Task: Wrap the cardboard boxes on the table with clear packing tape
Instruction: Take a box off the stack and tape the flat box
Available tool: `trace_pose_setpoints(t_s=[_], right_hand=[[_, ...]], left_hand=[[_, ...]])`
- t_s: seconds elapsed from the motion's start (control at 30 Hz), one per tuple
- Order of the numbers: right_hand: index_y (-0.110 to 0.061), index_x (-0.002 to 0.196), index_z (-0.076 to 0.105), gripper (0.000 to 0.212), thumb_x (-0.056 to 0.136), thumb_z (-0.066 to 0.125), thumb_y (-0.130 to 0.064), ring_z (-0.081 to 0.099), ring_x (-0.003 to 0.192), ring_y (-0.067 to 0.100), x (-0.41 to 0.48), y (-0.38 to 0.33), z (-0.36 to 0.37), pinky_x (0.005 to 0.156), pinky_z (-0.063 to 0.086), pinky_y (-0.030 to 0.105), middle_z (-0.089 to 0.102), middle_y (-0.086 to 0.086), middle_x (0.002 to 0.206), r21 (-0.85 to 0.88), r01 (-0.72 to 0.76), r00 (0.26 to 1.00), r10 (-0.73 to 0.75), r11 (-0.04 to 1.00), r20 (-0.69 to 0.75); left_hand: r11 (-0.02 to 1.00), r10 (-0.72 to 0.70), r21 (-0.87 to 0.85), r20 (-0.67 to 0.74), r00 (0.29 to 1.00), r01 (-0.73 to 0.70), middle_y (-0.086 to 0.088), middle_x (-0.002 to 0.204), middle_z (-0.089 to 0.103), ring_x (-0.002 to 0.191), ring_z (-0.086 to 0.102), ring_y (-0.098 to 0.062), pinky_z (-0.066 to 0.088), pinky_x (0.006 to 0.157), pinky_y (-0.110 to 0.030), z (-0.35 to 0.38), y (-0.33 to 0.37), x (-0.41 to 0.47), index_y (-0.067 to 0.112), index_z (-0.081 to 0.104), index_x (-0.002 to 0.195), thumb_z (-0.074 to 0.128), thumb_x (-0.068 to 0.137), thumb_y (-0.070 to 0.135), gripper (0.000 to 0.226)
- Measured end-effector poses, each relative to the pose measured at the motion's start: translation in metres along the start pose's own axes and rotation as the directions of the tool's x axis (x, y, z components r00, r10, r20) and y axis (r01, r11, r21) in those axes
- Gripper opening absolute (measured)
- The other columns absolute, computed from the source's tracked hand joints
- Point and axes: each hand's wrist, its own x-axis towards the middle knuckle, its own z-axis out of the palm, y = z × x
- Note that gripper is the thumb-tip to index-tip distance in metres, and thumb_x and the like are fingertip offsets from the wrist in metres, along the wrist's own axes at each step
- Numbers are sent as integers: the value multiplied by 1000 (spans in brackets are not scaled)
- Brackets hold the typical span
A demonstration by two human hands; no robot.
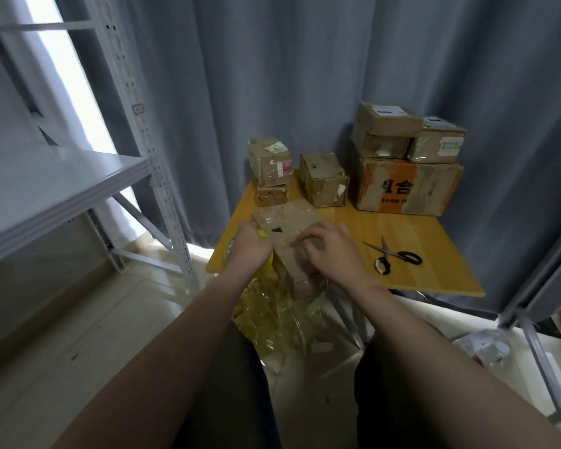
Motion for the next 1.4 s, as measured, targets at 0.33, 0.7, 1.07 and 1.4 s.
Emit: trace_pose_setpoints(t_s=[0.33, 0.7, 1.07, 1.4], right_hand=[[-29, 102, 76, 21, 104, 56, -37, 63, 82, 2, 85, 51, -28, 72, 55, 25, 74, -8, 95, -84, -117, 988, 124, 990, 94], [-25, 149, 42, 89, 79, 73, -70, 27, 140, 45, 240, 73, -5, 110, 42, 55, 20, 10, 158, -169, -387, 916, 399, 906, 38], [-31, 134, 46, 60, 84, 73, -48, 28, 139, 54, 266, 98, 10, 115, 25, 59, 23, 14, 158, -319, -385, 920, 389, 866, -54], [-30, 84, 56, 24, 81, 79, -35, 32, 120, 37, 266, 78, -10, 87, 34, 43, 40, 0, 124, 36, -273, 933, 274, 961, -233]], left_hand=[[978, 93, 177, 116, 989, -112, -11, 135, 58, 124, 55, -34, 48, 104, -43, 26, 32, 87, 14, 45, 142, 65, 93, 18, 53], [968, 49, 222, 292, 955, -118, 8, 125, 44, 118, 50, -21, 40, 84, -32, 50, 24, 128, 22, 40, 135, 90, 77, 32, 78], [970, -1, 231, 318, 948, -76, -1, 144, 50, 128, 51, -25, 40, 85, -34, 51, 30, 135, 23, 41, 138, 93, 74, 31, 83], [977, 2, 202, 327, 945, -72, -1, 148, 50, 135, 49, -27, 41, 89, -33, 52, 32, 136, 20, 41, 141, 93, 74, 29, 85]])
